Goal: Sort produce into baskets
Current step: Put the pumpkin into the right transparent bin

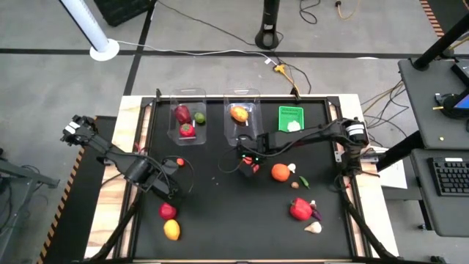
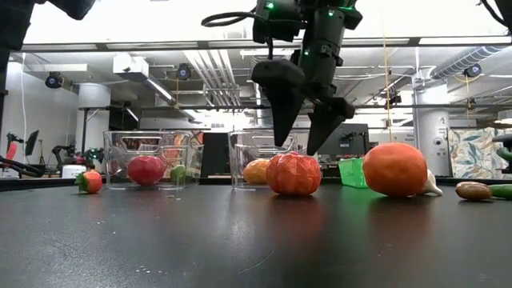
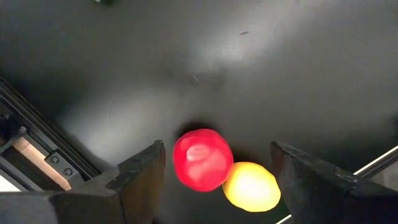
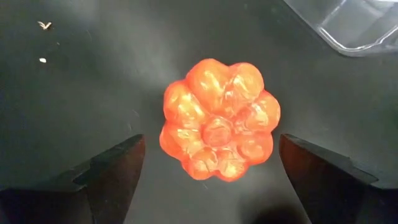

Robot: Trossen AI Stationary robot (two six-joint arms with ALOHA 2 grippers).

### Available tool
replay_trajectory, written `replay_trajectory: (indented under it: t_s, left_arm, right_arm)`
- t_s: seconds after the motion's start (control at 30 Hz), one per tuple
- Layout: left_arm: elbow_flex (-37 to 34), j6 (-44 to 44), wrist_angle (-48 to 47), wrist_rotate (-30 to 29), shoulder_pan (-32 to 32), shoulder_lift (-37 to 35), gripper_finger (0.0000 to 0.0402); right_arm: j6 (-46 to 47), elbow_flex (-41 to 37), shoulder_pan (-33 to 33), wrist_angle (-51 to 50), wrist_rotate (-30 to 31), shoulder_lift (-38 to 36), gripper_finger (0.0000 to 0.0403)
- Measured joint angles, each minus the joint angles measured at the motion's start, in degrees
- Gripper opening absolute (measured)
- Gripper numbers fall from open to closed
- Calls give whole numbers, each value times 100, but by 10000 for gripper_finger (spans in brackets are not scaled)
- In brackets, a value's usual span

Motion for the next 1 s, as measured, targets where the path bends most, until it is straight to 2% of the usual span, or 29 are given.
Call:
replay_trajectory:
  t_s: [0.2,0.73,1.0]
  left_arm:
    - [0,4,0,-118,0,-2,269]
    - [2,42,0,-175,0,-9,269]
    - [2,87,0,-258,0,-9,269]
  right_arm:
    - [0,0,0,131,136,4,361]
    - [-47,-15,2,392,68,568,360]
    - [-86,-30,13,356,-173,359,318]
